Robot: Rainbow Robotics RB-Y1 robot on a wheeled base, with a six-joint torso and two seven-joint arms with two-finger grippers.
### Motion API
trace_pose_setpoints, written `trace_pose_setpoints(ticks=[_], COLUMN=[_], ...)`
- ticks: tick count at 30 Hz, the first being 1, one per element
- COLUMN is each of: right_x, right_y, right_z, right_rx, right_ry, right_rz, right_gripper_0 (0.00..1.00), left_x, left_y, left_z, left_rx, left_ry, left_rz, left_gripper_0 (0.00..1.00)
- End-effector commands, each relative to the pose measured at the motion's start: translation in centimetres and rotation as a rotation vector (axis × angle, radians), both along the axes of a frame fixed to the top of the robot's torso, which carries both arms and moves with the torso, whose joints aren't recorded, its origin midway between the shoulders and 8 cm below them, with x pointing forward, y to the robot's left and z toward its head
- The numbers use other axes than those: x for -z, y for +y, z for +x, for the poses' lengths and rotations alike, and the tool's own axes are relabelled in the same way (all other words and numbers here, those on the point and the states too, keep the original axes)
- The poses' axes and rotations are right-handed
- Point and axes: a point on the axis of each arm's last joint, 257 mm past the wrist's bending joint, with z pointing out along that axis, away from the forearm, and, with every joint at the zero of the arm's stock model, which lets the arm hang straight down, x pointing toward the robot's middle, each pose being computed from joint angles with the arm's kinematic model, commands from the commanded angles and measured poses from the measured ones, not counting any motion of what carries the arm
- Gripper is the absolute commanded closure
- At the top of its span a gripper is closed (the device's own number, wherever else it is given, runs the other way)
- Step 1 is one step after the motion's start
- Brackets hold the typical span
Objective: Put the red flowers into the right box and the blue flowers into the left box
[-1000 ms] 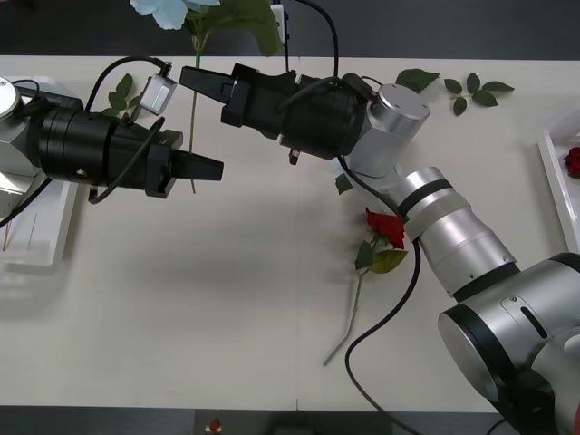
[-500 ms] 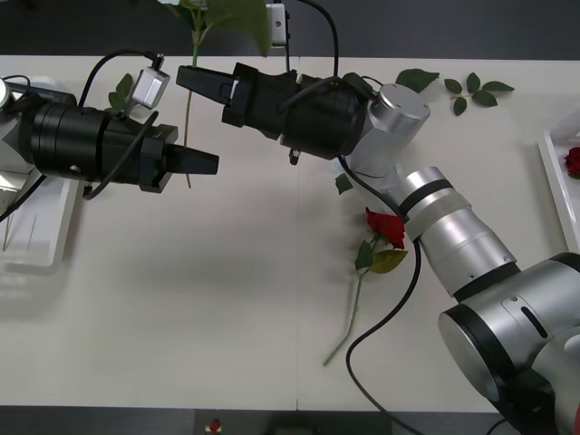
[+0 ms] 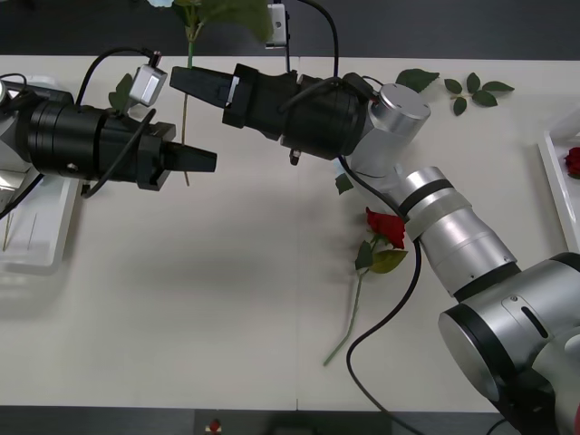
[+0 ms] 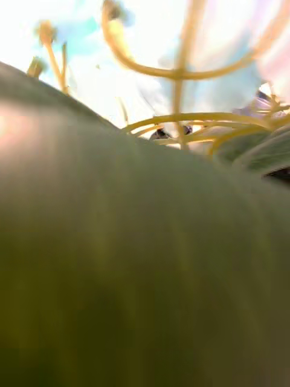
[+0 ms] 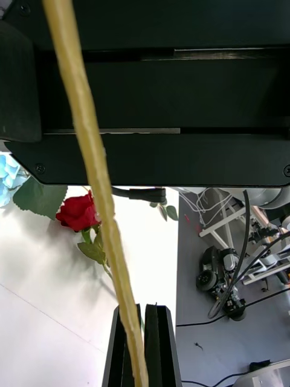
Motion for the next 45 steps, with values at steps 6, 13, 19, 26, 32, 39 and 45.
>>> trace_pose_setpoints(ticks=[6, 13, 19, 26, 32, 39, 45], right_x=[-2.0, -1.9, -1.8, 3.0, 7.4, 10.2, 10.7], right_y=[-1.3, -1.9, -2.1, -2.8, -5.5, -13.0, -18.8], right_z=[0.2, 0.5, 0.5, -0.2, 1.3, 3.7, 4.5], right_rx=[0.009, 0.014, 0.013, -0.028, -0.030, -0.011, 0.043], right_ry=[-0.106, -0.109, -0.112, -0.152, -0.192, -0.097, 0.018], right_rz=[-0.014, -0.021, -0.028, -0.221, -0.511, -0.957, -1.194], right_gripper_0=[0.05, 0.05, 0.05, 0.05, 0.05, 0.05, 0.05], left_x=[-3.9, -5.7, -6.2, -6.7, -6.6, -5.0, -0.7], left_y=[7.1, 16.1, 24.2, 35.2, 42.4, 50.1, 52.5], left_z=[1.3, 2.0, 2.0, 1.7, 2.4, 3.0, 3.0], left_rx=[-0.096, -0.232, -0.399, -0.656, -0.852, -1.066, -1.140], left_ry=[-0.052, -0.131, -0.135, -0.116, -0.131, -0.148, -0.056], left_rz=[0.089, 0.265, 0.414, 0.652, 0.811, 1.001, 1.104], left_gripper_0=[1.00, 1.00, 1.00, 1.00, 1.00, 1.00, 1.00])
